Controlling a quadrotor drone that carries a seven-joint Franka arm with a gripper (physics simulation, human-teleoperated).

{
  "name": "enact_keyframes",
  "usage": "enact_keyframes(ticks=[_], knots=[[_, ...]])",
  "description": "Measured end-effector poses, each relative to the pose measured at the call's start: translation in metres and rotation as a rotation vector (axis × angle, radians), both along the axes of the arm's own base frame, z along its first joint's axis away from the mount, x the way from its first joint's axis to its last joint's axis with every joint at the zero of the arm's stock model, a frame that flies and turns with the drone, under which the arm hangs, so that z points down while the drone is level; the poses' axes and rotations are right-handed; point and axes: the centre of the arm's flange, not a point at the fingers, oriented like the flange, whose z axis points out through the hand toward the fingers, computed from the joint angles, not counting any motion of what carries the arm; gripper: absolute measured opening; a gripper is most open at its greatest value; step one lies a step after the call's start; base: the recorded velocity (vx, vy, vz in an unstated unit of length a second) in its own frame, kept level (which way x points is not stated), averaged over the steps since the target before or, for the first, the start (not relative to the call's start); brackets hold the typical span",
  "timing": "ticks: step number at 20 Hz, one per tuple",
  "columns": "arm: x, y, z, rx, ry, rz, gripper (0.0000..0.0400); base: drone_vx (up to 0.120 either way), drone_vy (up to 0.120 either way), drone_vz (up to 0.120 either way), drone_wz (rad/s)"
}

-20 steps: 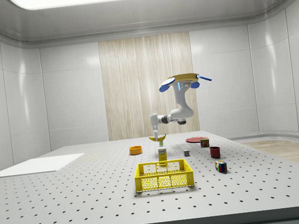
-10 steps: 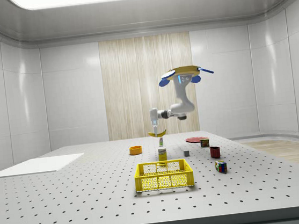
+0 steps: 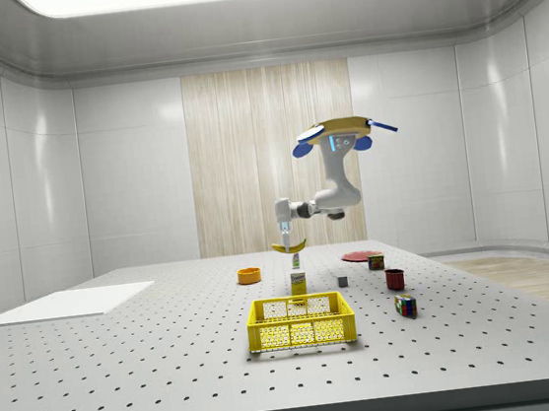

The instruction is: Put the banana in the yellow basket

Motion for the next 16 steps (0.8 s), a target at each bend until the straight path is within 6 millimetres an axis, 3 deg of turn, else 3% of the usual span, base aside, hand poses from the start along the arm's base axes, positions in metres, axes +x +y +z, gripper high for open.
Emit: enact_keyframes(ticks=[16], knots=[[0.0000, 0.0000, 0.0000, 0.000, 0.000, 0.000, 0.0193, 0.000, 0.120, 0.000, 0.000]])
